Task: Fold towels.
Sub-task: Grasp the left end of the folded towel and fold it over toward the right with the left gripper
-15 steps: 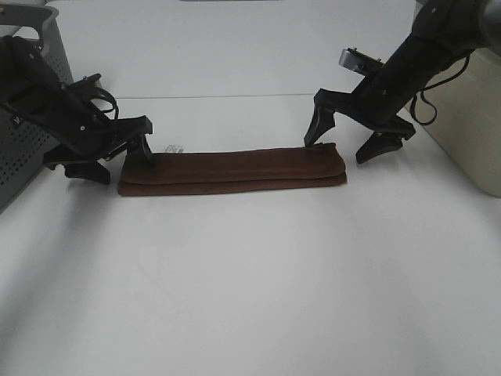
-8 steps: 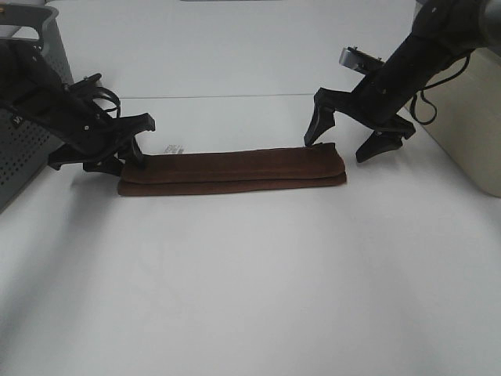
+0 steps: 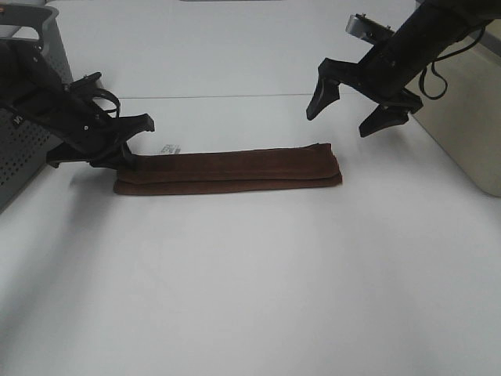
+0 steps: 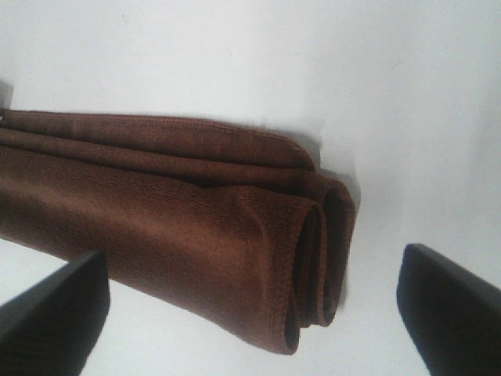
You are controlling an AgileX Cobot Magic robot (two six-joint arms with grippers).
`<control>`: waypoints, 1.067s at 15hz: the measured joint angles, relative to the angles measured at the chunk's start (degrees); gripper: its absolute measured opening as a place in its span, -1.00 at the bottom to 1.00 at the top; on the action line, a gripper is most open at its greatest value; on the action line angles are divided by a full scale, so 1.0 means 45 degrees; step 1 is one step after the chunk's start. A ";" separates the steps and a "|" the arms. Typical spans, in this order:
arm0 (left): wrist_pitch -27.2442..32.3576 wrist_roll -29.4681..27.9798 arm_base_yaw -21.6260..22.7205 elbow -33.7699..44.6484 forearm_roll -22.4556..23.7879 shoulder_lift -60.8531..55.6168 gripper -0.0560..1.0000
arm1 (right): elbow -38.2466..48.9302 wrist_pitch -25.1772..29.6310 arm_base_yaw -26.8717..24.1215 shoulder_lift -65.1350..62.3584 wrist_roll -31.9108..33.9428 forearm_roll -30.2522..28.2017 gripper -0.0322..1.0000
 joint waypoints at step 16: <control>0.0255 -0.0013 0.0000 0.0000 0.0255 -0.0025 -0.24 | 0.0000 0.0178 0.0000 -0.0025 0.0000 0.0000 0.87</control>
